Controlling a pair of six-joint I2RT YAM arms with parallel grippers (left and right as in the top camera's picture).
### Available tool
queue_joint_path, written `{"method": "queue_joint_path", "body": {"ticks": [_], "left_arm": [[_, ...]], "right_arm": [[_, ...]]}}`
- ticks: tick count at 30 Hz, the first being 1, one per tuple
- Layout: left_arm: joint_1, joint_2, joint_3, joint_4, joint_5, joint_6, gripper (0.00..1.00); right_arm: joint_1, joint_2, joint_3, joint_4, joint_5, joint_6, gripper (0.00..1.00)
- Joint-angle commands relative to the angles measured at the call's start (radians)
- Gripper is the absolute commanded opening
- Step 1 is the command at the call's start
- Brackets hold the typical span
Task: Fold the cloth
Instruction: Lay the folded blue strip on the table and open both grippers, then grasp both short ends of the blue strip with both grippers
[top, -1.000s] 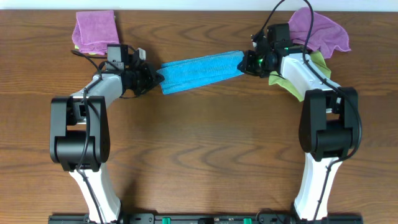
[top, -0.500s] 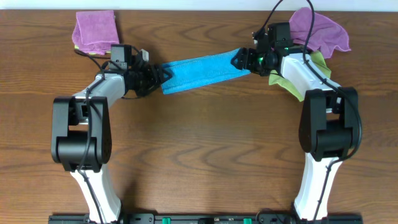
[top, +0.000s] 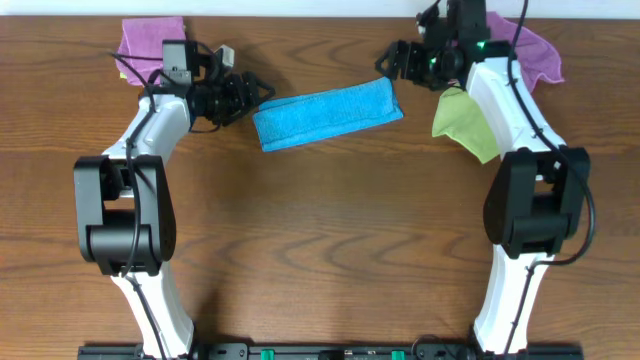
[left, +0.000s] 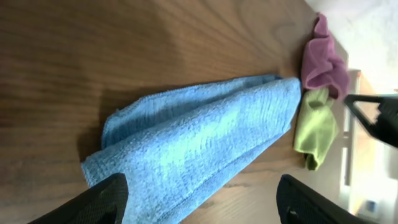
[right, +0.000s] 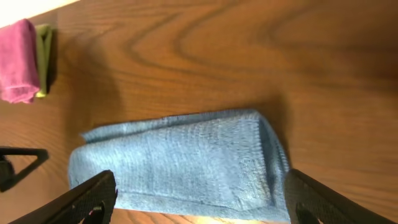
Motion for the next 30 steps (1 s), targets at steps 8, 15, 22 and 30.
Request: {"method": "queue_joint_path", "body": {"ticks": [8,15,22,30], "left_arm": [[-0.159,0.014,0.049,-0.148,-0.362,0.241,0.35],[-0.238,0.014,0.049,-0.172,-0.602,0.262,0.06],[-0.246,0.014,0.048,-0.156,-0.687,0.262,0.06],[-0.246,0.024,0.042,-0.102,-0.687,0.261,0.06]], "right_arm": [[0.045,0.010,0.023,-0.074,0.154,-0.070,0.01],[0.092,0.011,0.023,-0.101,0.246,-0.134,0.01],[0.157,0.047,0.019,-0.101,0.414,-0.183,0.02],[0.167,0.125,0.018,-0.101,0.465,-0.181,0.01]]}}
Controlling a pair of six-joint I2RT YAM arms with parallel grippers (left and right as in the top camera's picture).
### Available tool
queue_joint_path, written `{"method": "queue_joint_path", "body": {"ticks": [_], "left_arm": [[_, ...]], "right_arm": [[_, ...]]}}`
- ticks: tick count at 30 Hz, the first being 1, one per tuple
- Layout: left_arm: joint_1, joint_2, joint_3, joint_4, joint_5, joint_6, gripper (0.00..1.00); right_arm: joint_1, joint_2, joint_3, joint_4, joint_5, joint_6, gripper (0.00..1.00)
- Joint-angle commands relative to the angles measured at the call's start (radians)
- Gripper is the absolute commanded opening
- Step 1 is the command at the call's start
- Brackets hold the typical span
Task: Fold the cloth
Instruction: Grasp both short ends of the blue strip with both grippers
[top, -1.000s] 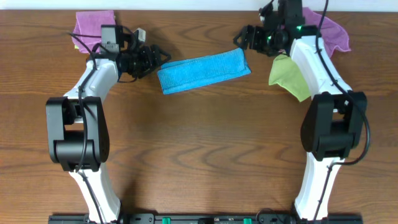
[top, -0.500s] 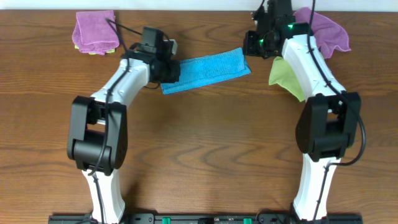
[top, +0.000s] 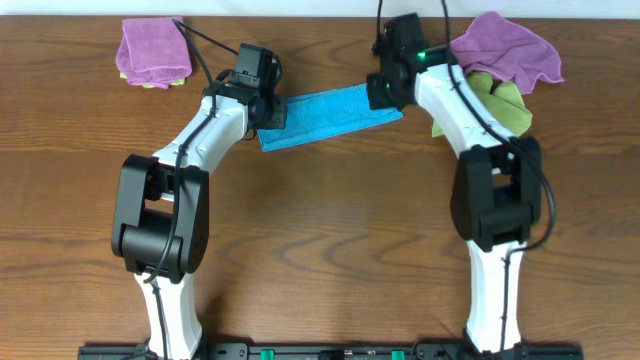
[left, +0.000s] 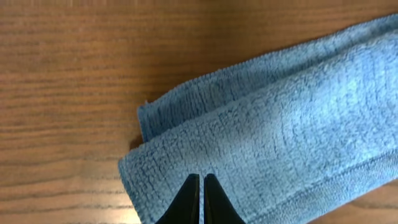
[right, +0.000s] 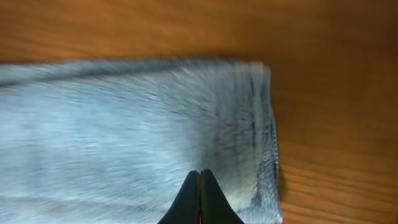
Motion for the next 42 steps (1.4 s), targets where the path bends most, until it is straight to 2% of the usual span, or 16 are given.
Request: {"method": "queue_joint_path", "body": {"ticks": [1,17,20,28,42], "left_arm": [[0.000,0.024,0.011,0.015,-0.023,0.017,0.06],[0.000,0.024,-0.016,0.029,-0.035,0.017,0.06],[0.000,0.024,-0.027,0.029,0.009,0.018,0.06],[0.003,0.024,-0.064,0.037,0.008,0.018,0.06],[0.003,0.024,-0.099,0.037,-0.037,0.019,0.06]], "right_arm": [[0.002,0.026,0.006,-0.003,0.058,-0.017,0.01],[0.018,0.097,0.006,-0.024,0.069,0.004,0.01],[0.022,0.097,0.006,-0.078,0.032,0.034,0.01],[0.049,0.097,0.006,-0.246,-0.004,0.101,0.01],[0.069,0.096,0.006,-0.333,-0.009,0.150,0.01]]}}
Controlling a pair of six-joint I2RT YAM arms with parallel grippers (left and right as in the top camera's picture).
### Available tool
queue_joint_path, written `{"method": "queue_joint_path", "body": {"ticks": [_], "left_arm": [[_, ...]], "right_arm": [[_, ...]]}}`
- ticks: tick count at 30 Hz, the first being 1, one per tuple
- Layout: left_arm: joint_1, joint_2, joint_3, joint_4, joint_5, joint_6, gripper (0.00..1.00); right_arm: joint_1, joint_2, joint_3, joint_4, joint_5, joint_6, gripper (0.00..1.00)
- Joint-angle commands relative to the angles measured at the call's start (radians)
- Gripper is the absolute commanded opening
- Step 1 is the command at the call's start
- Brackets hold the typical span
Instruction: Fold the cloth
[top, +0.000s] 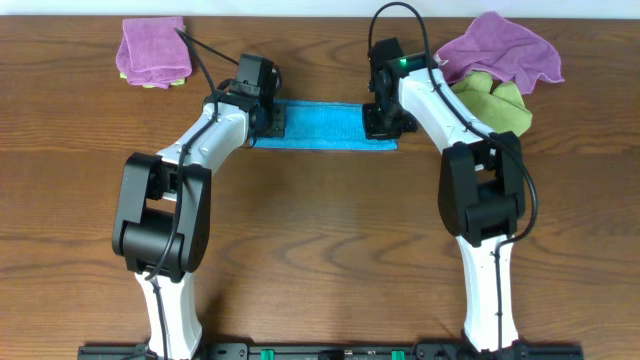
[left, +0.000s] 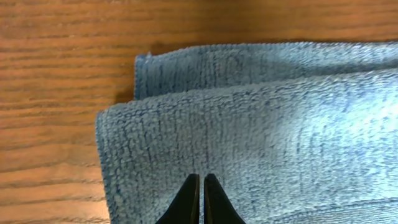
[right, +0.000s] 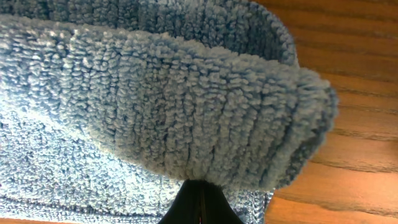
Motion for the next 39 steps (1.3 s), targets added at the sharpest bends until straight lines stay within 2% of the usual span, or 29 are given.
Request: {"method": "queue_joint_path", "body": {"ticks": [1,6,10,20,23,31,39], "left_arm": [[0.003,0.019,-0.038,0.009,-0.029,0.019,0.06],[0.003,0.019,-0.099,0.065,-0.028,0.016,0.06],[0.003,0.019,-0.113,0.029,-0.029,0.016,0.06],[0.051,0.019,-0.117,-0.223,-0.042,0.005,0.06],[0.066,0.019,-0.122,-0.257,-0.032,0.005,0.06],[0.098,0.019,-0.129,-0.270,-0.029,0.012,0.06],[0.127,0.019,-0.129,-0.242,-0.005,0.047,0.06]], "right_arm": [[0.026,0.031,-0.026,-0.024,-0.027,0.020,0.02],[0.049,0.031,-0.026,-0.022,-0.045,0.019,0.02],[0.079,0.031,-0.026,-0.039,-0.045,0.019,0.01],[0.126,0.031,-0.026,-0.077,-0.048,0.039,0.01],[0.126,0.031,-0.026,-0.088,-0.052,0.048,0.02],[0.145,0.031,-0.026,-0.162,-0.071,0.084,0.02],[0.164,0.027,-0.025,-0.165,-0.072,0.083,0.01]]}}
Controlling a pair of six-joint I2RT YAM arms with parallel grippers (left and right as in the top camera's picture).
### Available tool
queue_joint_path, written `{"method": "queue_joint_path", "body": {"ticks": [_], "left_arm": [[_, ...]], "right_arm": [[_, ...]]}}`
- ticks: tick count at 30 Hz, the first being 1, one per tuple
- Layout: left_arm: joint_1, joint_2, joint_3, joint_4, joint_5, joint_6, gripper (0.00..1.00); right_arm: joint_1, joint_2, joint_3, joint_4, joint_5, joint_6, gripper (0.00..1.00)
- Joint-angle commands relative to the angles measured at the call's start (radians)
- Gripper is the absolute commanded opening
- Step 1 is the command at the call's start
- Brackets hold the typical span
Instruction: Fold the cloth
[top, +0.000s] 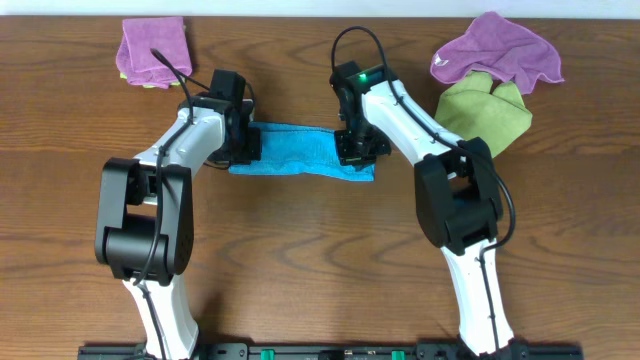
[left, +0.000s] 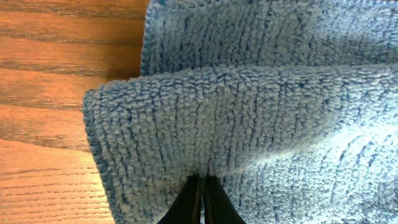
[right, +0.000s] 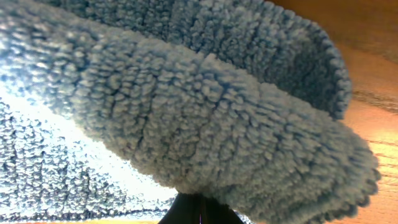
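Note:
The blue cloth (top: 300, 152) lies as a long folded strip across the wooden table (top: 320, 260). My left gripper (top: 243, 146) is shut on its left end. My right gripper (top: 353, 148) is shut on its right end. In the left wrist view the cloth (left: 249, 112) fills the frame, its upper layer puckered where the left gripper (left: 200, 186) pinches it. Seen from the right wrist, the cloth's (right: 186, 106) pinched layer bulges up in a thick roll above the right gripper (right: 200, 208).
A folded purple cloth (top: 152, 48) sits at the back left with a yellow-green one under it. A crumpled purple cloth (top: 497, 50) and a green cloth (top: 485, 108) lie at the back right, close to the right arm.
Both grippers, still shut on the cloth's ends, have moved toward the table's front and to the left, and the strip has come with them. The pinched layers now bulge higher.
Both grippers stood open off the two ends of the tilted blue strip. Then they were shut at its ends. Then the strip lay straight across the table between them. It now lies nearer the front and further left.

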Motion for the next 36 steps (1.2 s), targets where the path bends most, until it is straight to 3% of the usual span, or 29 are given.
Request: {"method": "queue_joint_path", "body": {"ticks": [1,3,5,9,13,17,36], "left_arm": [[0.026,0.055,-0.055,-0.005,-0.060,0.035,0.06],[0.026,0.055,-0.055,0.001,-0.060,0.035,0.06],[0.026,0.055,-0.055,0.006,-0.060,0.035,0.06],[0.026,0.055,-0.055,0.019,-0.060,0.035,0.06],[0.026,0.055,-0.055,0.028,-0.060,0.035,0.06],[0.026,0.055,-0.055,0.033,-0.061,0.035,0.06],[0.026,-0.132,-0.032,0.082,-0.061,0.035,0.06]], "right_arm": [[0.016,0.020,-0.019,0.000,-0.028,0.016,0.01],[0.013,-0.011,-0.019,-0.003,-0.032,0.006,0.02],[0.012,-0.047,-0.019,-0.005,-0.034,0.002,0.17],[0.012,-0.151,-0.019,-0.003,-0.029,0.002,0.25],[0.006,-0.273,-0.019,0.003,0.013,0.001,0.50],[-0.024,-0.396,-0.019,0.002,0.026,-0.008,0.63],[-0.106,-0.435,-0.019,-0.018,0.030,-0.052,0.65]]}}
